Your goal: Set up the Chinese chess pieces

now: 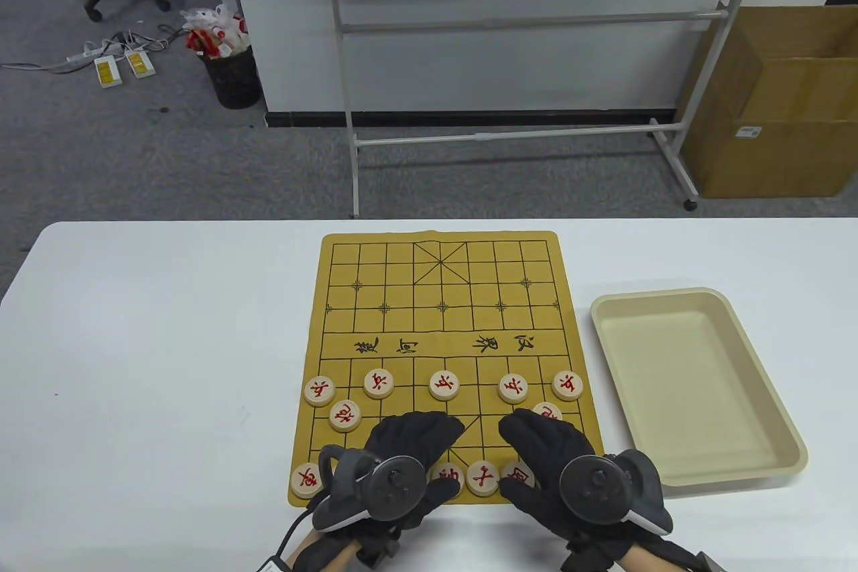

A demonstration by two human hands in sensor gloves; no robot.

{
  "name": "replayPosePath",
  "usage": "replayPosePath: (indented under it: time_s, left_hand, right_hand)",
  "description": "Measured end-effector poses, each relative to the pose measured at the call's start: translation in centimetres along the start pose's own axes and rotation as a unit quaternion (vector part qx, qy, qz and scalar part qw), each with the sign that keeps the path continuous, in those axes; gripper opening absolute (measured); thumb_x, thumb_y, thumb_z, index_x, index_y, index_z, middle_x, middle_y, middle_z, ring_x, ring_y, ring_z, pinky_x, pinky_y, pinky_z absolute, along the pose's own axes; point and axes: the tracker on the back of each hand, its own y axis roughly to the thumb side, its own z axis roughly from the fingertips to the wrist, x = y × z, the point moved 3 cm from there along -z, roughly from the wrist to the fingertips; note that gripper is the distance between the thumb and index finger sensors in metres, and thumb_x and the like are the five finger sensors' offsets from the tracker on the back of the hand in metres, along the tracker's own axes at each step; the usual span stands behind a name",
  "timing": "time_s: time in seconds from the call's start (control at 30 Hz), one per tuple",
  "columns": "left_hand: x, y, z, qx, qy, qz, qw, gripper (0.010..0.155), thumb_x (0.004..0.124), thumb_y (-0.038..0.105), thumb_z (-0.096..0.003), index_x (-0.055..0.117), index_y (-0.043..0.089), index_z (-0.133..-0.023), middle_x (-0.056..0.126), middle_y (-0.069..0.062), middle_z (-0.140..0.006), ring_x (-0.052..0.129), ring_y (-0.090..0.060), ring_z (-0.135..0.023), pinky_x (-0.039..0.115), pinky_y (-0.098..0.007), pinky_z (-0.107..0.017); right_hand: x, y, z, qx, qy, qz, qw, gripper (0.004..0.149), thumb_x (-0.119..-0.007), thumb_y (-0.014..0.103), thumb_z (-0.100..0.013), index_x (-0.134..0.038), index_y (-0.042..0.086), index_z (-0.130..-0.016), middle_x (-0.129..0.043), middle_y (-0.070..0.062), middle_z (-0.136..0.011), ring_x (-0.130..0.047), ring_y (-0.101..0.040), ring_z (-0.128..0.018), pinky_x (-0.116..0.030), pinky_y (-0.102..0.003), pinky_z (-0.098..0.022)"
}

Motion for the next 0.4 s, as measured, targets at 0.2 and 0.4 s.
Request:
replayPosePath:
  time_s: [0.2,0.4]
  left_hand:
    - [0.19,0.03,0.0,0.001,0.001,0.002,1.0,0.079,0.076,0.058,-0.0342,0.056,0.03,-0.105,0.068,0.002,-0.11,0.075,-0.023,-0.102,0.064,-0.057,-0.076]
    - [0.55,0.28,0.05,0.008,-0.002,-0.003,1.0,0.078,0.076,0.058,-0.0344,0.056,0.03,-0.104,0.069,0.002,-0.109,0.076,-0.023,-0.102,0.064,-0.057,-0.075]
  right_hand:
    - [-0.6,-0.23,0.05,0.005,0.009,-0.003,1.0,0.079,-0.078,0.052,-0.045,-0.056,0.012,-0.11,-0.062,-0.017,-0.113,-0.07,-0.042,-0.1,-0.055,-0.064,-0.073]
    - [-0.91,-0.25,0.09,0.006,0.016,-0.002,1.0,0.079,-0.078,0.052,-0.046,-0.056,0.012,-0.11,-0.062,-0.017,-0.112,-0.071,-0.042,-0.099,-0.055,-0.064,-0.073]
